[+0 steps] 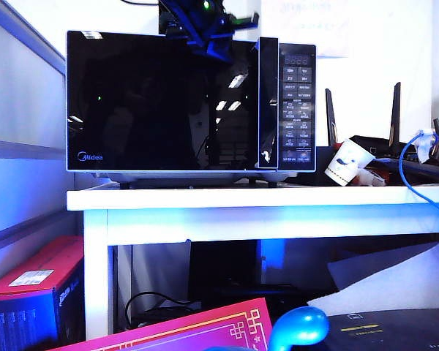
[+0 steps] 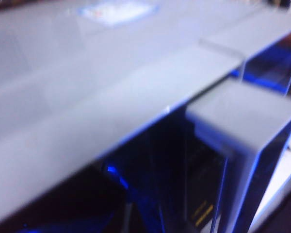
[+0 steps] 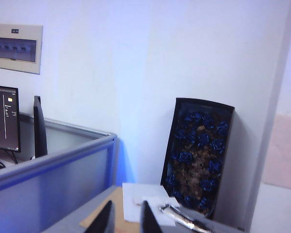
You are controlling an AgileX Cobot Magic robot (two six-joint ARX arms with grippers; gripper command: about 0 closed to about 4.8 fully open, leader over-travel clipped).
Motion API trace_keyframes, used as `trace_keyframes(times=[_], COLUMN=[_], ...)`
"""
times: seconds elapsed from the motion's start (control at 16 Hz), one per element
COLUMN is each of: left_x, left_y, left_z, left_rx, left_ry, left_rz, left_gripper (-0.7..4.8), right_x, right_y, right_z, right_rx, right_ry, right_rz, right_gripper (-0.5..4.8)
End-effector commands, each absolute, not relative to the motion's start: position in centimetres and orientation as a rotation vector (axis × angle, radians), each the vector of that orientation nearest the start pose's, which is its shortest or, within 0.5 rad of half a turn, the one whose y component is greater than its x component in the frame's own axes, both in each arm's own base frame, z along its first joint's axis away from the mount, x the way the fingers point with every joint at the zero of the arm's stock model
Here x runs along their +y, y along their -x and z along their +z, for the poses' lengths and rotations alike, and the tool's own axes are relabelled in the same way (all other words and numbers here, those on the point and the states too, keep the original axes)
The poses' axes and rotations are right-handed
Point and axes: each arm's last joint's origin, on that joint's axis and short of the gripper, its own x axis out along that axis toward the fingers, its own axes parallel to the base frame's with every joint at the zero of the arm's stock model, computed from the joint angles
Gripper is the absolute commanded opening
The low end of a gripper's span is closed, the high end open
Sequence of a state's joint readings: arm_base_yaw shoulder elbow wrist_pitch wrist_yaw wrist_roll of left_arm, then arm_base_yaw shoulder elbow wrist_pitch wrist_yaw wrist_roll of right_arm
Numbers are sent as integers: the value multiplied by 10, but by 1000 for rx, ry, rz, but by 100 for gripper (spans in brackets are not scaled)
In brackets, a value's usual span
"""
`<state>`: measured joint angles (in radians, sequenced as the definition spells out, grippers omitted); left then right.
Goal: Open the microwave door, place the box of snacks from the top of the microwave inside, then close the microwave door.
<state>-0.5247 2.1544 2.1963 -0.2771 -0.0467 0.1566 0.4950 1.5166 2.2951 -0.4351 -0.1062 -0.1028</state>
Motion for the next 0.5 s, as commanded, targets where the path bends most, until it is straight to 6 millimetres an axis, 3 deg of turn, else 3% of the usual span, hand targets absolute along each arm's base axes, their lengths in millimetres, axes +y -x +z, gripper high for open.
trace_keyframes(times=[0.06, 0.13, 0.25, 0.38, 0.5], left_x=[-231, -228, -218, -201, -178], left_y=[-422, -409, -358, -284, -209], left_z=[406, 423, 475, 526, 564], left_rx=[127, 103, 44, -2, -57], left_ry=[-187, -178, -140, -130, -112], left_rz=[-380, -413, -502, -580, -655], left_gripper=[-5, -5, -5, -5, -5], right_x=[95, 89, 71, 52, 41], right_y=[-173, -164, -132, -99, -77], right_z=[620, 621, 622, 622, 618], right_rx=[-354, -343, -318, -313, -281], right_ry=[44, 56, 100, 170, 183], right_rz=[522, 483, 433, 428, 447], right_gripper=[81, 81, 81, 81, 81])
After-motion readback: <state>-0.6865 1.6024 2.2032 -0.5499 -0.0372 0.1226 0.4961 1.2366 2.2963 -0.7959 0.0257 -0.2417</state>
